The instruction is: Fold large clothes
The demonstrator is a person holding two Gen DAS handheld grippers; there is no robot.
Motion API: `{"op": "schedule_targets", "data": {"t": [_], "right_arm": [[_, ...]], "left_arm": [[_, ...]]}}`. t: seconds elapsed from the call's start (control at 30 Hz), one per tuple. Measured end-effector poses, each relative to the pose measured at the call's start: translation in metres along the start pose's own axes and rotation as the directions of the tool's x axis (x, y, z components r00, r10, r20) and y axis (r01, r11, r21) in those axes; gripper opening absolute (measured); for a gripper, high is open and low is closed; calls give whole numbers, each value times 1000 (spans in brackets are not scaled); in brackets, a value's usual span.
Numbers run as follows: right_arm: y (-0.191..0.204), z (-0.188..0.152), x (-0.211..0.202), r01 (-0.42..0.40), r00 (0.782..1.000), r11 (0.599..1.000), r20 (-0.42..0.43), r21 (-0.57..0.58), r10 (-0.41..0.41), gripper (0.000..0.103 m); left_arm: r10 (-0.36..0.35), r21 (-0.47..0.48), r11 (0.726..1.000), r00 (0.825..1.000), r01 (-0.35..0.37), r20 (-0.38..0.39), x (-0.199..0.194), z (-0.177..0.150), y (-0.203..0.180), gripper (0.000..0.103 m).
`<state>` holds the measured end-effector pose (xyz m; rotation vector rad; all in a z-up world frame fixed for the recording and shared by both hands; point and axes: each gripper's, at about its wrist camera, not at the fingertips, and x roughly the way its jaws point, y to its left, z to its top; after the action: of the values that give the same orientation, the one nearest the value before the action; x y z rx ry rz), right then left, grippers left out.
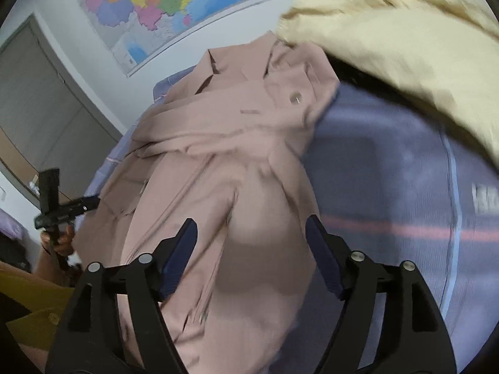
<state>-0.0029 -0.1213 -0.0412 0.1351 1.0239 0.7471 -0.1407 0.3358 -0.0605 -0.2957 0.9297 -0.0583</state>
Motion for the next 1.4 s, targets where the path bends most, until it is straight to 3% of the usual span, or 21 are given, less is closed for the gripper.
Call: {"op": "schedule_targets", "data": {"t": [0.13,0.33,0.5,0.77,0.87,0.97,1.0,1.07,1.1,1.17,1.27,1.4], "right_arm": [[-9,-23,-10,-33,999,998,-15,48,33,75],[-12,-47,-18,-100,994,990,-24,97,103,79],[-9,-59,-23,-131,991,986,-21,100,134,81],[3,-73,-18,-250,968,964,-12,92,252,83],[15,-72,-10,-281,959,958,-24,63,283,77],[18,-72,-1,-312,948,947,-33,79,316,52],[18,-71,0,-311,949,947,-33,79,314,47],[13,-72,4,-333,941,935,-26,121,339,20],[9,-73,6,-361,930,919,-13,157,367,13],[6,-76,4,-383,922,906,11,178,388,6],[17,-74,-14,-462,887,873,77,156,456,5],[38,-66,-54,-530,841,846,157,55,517,3]], "left_arm": [[-60,-6,998,998,60,-32,-5,-16,-4,71],[-153,5,988,986,154,-58,-10,-33,-13,82],[-246,-25,969,966,245,-76,-15,-44,-13,87],[-360,-59,932,932,357,-48,-12,-54,-25,93],[-345,-30,938,937,344,-53,-7,-52,-38,92],[-292,-36,956,955,291,-51,-6,-49,-39,67],[-291,-49,956,956,288,-47,-6,-49,-36,53],[-279,-85,958,959,275,-42,-6,-47,-30,33],[-279,-104,956,960,275,-34,-7,-46,-27,17],[-278,-123,953,960,275,-11,-14,-44,-22,6],[-264,-98,958,963,269,56,-38,-40,-25,5],[-268,-82,956,953,281,141,-76,-35,-23,5]]}}
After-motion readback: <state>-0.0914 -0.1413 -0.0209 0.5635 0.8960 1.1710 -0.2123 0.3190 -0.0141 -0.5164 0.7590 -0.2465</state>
